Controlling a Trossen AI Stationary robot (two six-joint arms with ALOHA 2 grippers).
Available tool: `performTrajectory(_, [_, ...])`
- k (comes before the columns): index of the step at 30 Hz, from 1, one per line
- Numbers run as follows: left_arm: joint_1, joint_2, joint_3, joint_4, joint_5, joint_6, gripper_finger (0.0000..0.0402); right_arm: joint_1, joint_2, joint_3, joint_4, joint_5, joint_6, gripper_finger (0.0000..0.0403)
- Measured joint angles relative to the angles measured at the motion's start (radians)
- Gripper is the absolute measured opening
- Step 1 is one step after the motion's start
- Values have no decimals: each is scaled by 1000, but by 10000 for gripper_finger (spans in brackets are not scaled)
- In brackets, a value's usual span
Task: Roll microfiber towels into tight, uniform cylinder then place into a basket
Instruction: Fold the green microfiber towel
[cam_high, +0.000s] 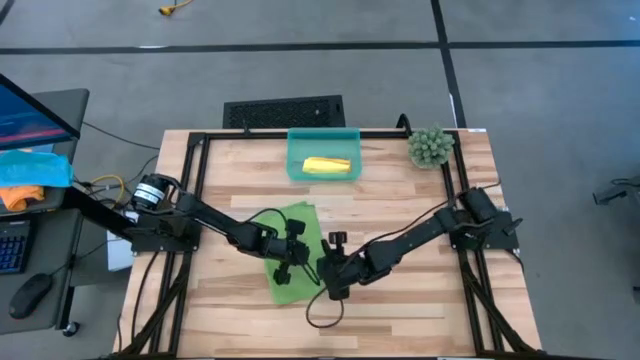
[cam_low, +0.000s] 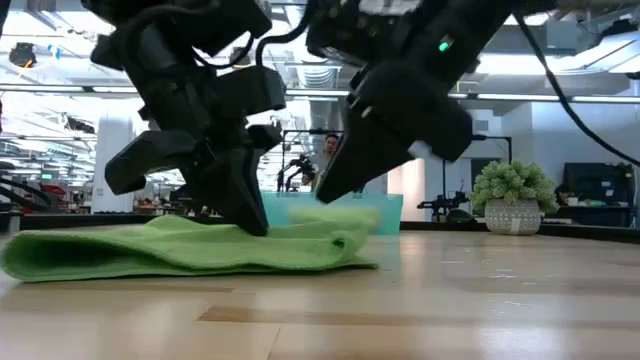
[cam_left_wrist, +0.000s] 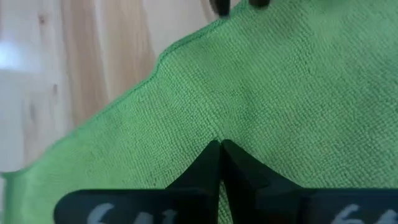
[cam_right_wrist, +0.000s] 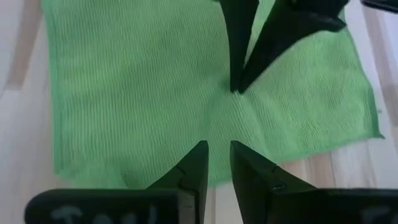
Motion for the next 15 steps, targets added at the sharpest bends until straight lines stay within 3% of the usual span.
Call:
performTrajectory(10, [-19, -4, 9, -1, -24, 2, 5, -33, 48, 3, 122, -66, -16, 90])
performTrajectory(15, [-15, -4, 9, -3, 39, 2, 14, -41, 52, 0, 105, -78, -15, 90])
